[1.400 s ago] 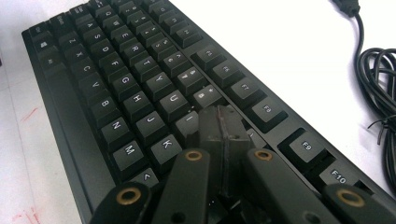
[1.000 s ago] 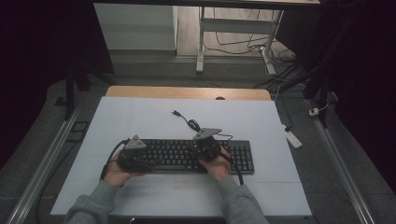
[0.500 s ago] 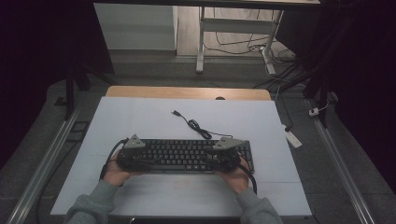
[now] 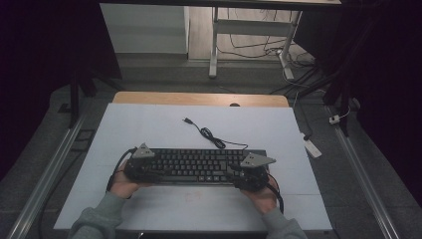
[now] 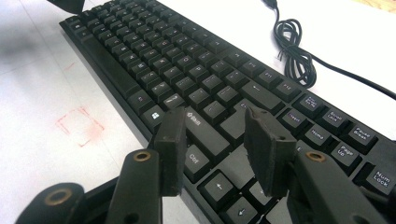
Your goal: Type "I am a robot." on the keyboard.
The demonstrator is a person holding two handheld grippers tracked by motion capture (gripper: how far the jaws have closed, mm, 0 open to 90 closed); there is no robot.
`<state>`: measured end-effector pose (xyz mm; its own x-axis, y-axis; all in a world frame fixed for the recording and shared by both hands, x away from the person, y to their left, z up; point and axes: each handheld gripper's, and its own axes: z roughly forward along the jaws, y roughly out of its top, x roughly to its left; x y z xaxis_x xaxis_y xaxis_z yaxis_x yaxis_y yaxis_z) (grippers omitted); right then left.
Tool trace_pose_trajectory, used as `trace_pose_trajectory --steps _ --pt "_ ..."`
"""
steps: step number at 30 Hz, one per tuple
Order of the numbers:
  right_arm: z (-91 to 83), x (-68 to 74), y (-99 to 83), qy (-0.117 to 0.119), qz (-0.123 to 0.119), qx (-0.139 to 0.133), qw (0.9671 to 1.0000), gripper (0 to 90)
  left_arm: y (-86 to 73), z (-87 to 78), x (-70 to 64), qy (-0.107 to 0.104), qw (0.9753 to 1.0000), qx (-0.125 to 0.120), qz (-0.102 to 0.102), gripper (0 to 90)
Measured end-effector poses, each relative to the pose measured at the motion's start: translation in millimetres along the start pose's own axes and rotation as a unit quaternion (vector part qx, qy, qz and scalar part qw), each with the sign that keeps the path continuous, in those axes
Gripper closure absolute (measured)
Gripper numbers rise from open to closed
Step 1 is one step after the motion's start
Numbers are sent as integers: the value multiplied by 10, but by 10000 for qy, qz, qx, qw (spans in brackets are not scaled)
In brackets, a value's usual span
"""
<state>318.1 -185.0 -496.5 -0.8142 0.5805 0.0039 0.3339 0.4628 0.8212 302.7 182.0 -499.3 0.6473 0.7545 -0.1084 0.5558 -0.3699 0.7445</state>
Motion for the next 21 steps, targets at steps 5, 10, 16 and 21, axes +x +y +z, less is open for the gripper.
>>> trace_pose_trajectory --steps 5,10,16,21 --pt "3 5 -7 -2 -12 -5 10000 588 -1 -7 3 13 10000 -10 -4 265" --pt "12 0 -19 22 -9 -2 10000 588 -1 -8 6 24 10000 -21 4 270" --pt "7 -6 -19 4 -16 8 10000 588 -1 -20 22 78 9999 -79 -17 298" --pt "6 -12 -21 -13 -10 28 10000 588 6 -21 35 59 9999 -116 -86 333"
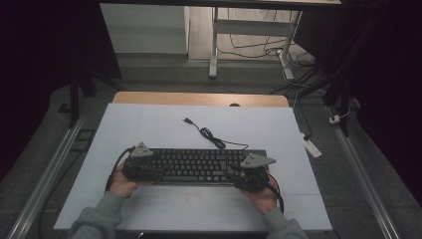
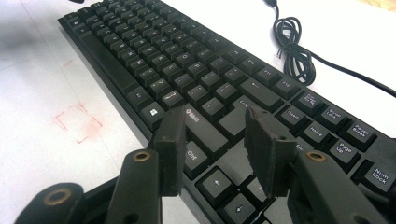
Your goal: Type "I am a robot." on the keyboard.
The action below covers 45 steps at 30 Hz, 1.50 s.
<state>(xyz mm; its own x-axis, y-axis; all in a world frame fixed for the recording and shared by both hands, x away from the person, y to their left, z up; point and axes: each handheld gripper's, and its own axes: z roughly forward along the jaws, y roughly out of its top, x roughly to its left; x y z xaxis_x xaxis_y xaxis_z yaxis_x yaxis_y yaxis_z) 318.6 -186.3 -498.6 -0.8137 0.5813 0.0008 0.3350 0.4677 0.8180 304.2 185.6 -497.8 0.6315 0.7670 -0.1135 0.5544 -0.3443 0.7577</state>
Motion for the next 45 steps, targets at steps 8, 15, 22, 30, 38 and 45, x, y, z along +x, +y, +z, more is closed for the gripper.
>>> trace_pose_trajectory --steps 8,15,22,30,38,45 --pt "28 7 -9 11 -14 65 10000 587 37 34 63 17 9996 -22 -286 432" --pt "36 4 -12 -2 -12 93 10000 587 72 135 73 38 10000 -5 -70 599" --pt "50 4 -16 -2 -31 127 9999 586 122 218 46 22 9998 101 144 862" --pt "66 9 -23 -1 -12 155 9999 585 171 357 12 -44 9993 284 242 891" --pt "69 11 -25 0 -4 159 9999 585 198 477 -6 -42 9989 393 247 891" --pt "63 7 -28 -39 -4 176 9998 584 196 535 -12 -29 9984 485 284 891"
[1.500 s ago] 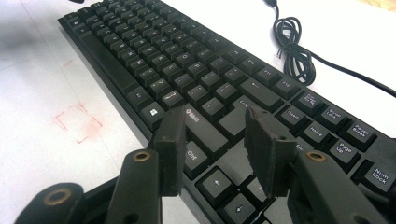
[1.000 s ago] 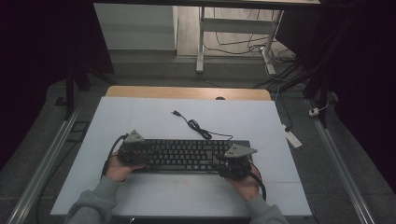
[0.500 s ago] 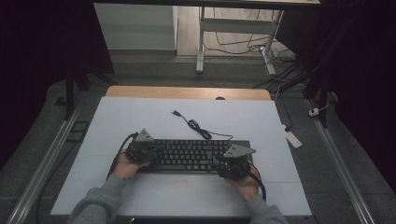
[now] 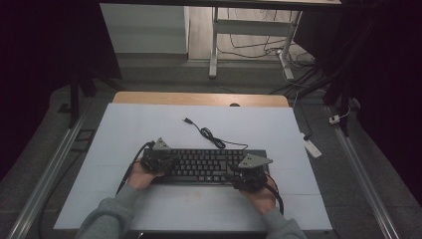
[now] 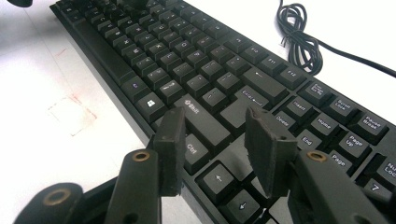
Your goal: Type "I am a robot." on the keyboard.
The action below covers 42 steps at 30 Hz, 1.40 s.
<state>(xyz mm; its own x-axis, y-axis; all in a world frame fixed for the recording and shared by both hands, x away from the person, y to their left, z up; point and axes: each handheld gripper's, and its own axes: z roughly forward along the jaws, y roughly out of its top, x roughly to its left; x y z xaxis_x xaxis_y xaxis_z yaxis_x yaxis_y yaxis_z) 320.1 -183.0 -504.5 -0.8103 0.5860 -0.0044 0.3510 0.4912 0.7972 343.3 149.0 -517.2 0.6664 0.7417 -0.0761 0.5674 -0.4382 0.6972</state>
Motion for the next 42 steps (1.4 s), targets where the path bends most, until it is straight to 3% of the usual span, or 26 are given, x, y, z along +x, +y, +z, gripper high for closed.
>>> trace_pose_trajectory --steps 14,17,20,23,28,32,42 --pt "9 0 1 4 -8 2 10000 585 -21 56 -12 12 10000 89 34 891" --pt "8 2 4 17 -8 -33 10000 585 -21 37 -24 61 10000 27 57 891" --pt "9 2 6 26 -4 -48 10000 584 -8 -34 -44 36 9998 -192 99 881" --pt "-1 -4 5 -1 -16 -36 10000 583 -4 -125 -49 19 9993 -358 80 824" --pt "-20 -10 2 14 -4 -98 10000 582 -35 -297 -42 -71 9982 -588 -30 626" --pt "-19 -18 -2 33 -8 -76 10000 581 -78 -392 -47 -8 9980 -632 -53 494" --pt "-34 -28 -9 18 -19 -88 10000 580 -200 -512 -83 87 9985 -538 -41 362"
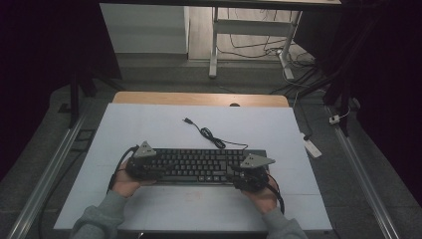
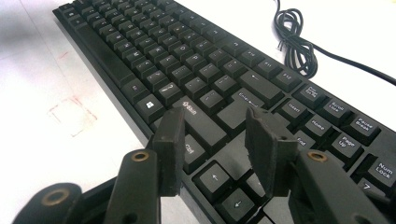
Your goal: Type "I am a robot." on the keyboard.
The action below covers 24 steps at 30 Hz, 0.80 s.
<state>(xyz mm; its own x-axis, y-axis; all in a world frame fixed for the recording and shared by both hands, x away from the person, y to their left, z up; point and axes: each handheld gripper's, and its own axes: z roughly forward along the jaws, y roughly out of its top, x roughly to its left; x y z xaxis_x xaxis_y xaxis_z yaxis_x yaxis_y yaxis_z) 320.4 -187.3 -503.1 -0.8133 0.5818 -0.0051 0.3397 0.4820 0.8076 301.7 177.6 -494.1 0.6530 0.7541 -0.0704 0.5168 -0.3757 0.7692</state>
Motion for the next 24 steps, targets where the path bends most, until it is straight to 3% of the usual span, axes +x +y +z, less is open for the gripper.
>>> trace_pose_trajectory --steps 8,24 --pt "-5 -20 -9 -2 9 -16 10000 579 -92 -52 -18 45 10000 62 -30 334" --pt "-2 -10 8 -32 -9 12 10000 580 -108 -35 -15 20 9999 118 -12 322"
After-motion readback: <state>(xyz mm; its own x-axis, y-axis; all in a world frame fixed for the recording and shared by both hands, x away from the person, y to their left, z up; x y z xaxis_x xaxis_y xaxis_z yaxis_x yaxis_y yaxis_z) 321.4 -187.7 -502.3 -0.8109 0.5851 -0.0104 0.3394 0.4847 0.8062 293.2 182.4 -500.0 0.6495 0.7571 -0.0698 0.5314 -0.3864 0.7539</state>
